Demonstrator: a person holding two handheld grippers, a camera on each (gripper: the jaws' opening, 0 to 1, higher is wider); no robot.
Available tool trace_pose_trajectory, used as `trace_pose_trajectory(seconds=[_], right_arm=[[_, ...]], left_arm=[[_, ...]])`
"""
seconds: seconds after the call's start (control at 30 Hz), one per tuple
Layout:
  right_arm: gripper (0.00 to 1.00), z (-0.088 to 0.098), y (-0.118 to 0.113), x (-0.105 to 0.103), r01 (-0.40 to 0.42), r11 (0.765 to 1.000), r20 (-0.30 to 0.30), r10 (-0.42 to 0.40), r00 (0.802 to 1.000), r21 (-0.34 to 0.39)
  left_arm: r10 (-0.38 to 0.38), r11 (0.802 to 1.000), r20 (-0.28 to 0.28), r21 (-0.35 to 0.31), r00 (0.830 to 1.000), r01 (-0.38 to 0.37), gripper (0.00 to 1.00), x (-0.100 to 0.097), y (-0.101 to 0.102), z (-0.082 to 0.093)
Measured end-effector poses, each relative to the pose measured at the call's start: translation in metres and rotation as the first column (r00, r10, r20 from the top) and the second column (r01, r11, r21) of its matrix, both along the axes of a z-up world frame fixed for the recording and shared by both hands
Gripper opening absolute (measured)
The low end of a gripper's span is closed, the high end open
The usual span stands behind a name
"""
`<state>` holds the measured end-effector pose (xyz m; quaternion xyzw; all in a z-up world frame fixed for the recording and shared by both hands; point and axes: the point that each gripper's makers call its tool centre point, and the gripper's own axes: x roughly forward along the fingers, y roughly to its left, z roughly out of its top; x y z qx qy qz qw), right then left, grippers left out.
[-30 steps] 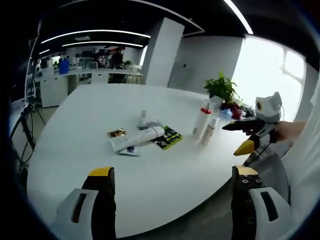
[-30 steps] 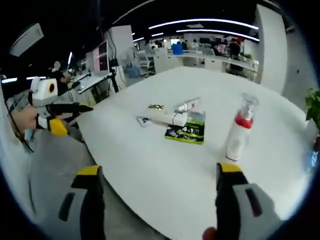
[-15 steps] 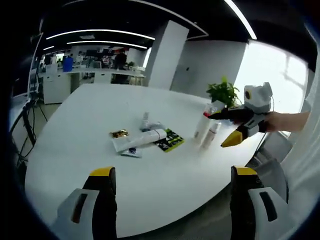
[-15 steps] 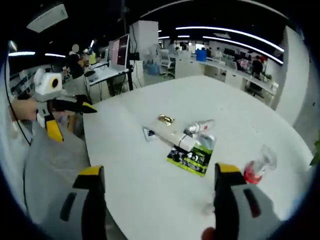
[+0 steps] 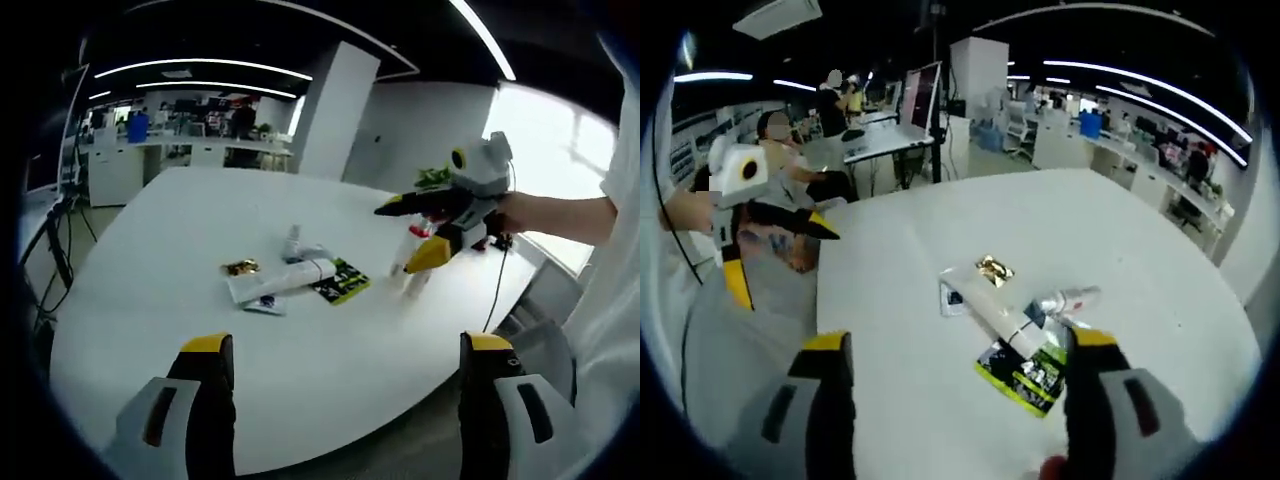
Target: Arrange the skincare products in the storage area until every visible bottle or jar stands upright without overlapping.
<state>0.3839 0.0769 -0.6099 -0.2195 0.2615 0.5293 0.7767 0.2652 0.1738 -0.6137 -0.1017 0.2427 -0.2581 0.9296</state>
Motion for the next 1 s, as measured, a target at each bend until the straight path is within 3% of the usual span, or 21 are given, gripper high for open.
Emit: trace_pose_trajectory(seconds=[0.07, 0.23, 0.4, 0.57, 0.87, 1.0], right_arm=[[0.75, 0.000, 0.003, 0.005, 0.003, 1.000, 0.008, -0.003, 1.000, -0.006], [0.79, 0.001, 0.020, 0.014, -0.019, 1.000, -0.002, 0.019, 1.000, 0.001], [0.80, -0.009, 0.032, 0.022, -0.073, 0.995, 0.004, 0.073, 0.997, -0.062], [0.81, -0.018, 0.045, 0.028, -0.114, 0.989, -0.028, 0.112, 0.993, -0.091], [0.80, -0.024, 0.072, 0.042, -0.210, 0.958, -0.041, 0.206, 0.978, -0.196], [0.79, -0.030, 0.083, 0.051, -0.275, 0.926, -0.049, 0.271, 0.961, -0.260]], left_arm=[[0.001, 1.000, -0.001, -0.001, 1.000, -0.001, 0.91, 0.000, 0.000, 0.000], [0.002, 1.000, 0.001, -0.005, 1.000, -0.002, 0.91, 0.000, 0.001, 0.000], [-0.002, 1.000, 0.004, -0.005, 1.000, 0.002, 0.91, 0.000, 0.001, 0.000], [0.002, 1.000, 0.008, -0.014, 1.000, -0.001, 0.91, 0.001, 0.001, 0.002], [0.012, 1.000, 0.014, 0.002, 1.000, -0.012, 0.90, 0.001, 0.004, 0.001], [0.017, 1.000, 0.018, 0.004, 1.000, -0.017, 0.90, 0.000, 0.006, 0.002]])
